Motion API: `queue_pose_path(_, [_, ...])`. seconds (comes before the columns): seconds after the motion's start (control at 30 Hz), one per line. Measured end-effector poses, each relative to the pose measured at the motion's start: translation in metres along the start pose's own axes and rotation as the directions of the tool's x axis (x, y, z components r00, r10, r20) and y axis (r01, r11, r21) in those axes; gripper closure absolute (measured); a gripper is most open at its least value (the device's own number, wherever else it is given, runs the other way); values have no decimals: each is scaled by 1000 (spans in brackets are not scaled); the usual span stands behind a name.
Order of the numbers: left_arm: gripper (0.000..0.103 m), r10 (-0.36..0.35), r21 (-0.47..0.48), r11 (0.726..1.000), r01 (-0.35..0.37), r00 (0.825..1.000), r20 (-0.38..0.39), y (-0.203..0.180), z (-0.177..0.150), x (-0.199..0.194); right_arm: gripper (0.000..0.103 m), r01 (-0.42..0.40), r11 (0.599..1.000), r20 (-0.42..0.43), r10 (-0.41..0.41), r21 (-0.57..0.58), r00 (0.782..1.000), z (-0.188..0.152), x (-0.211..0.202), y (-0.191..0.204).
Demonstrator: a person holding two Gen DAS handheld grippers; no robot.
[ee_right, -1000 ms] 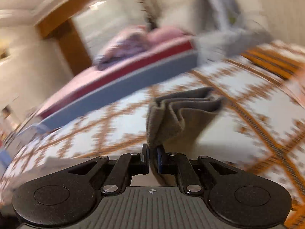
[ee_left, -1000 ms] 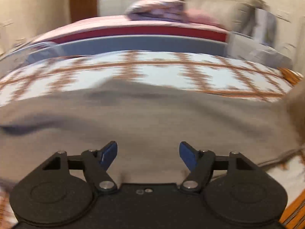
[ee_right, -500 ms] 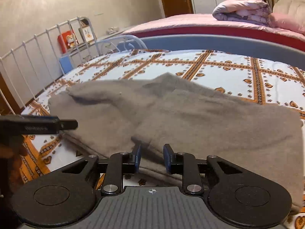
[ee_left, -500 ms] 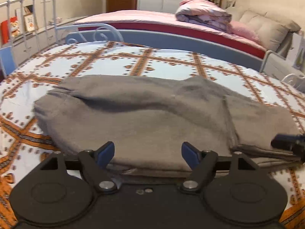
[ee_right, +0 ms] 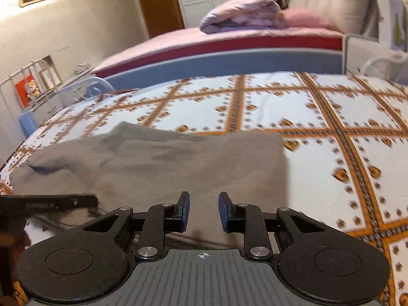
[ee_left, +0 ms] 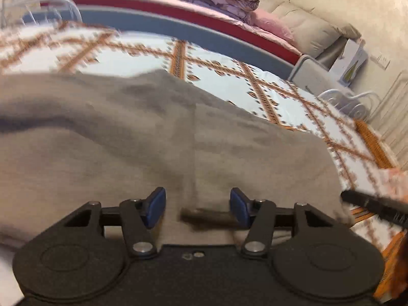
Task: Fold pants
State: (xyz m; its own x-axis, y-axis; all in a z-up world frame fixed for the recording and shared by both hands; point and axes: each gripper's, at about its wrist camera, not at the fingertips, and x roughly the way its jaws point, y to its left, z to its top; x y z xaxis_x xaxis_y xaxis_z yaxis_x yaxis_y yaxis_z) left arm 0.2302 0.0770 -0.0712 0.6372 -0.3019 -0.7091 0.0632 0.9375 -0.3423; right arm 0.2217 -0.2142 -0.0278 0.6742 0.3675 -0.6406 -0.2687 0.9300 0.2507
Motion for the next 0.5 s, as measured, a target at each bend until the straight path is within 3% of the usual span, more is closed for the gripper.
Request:
queue_pose_path(0.03, [56, 10, -4, 1000, -10, 1000, 2, -2, -1, 3, 77, 9, 1000, -11, -9, -2, 1000, -2, 0, -4])
queue_pose_path(0.13, [72, 39, 61, 997, -39, 999, 8, -15, -2, 3, 77, 39, 999, -25, -39, -7, 999, -7, -2, -16])
queue_pose_path(0.2, [79, 33, 48, 998, -34, 999, 19, -15, -3, -2, 77, 83, 996, -45, -84, -20, 995, -9, 0, -22])
queue_pose_path(0.27, [95, 11, 24, 1000, -12, 999, 33, -12, -3, -11, 77, 107, 994, -83, -107, -4, 991, -11, 6, -31])
queue_pose_path(0.4, [89, 56, 79, 995, -56, 998, 3, -16, -11, -16, 77, 59, 998, -29, -59, 0, 998, -8, -9, -35])
queue_pose_path(0.5, [73, 97, 88, 991, -98, 995, 10, -14, -9, -8, 77, 88, 996, -146, -92, -31, 985, -15, 14, -35])
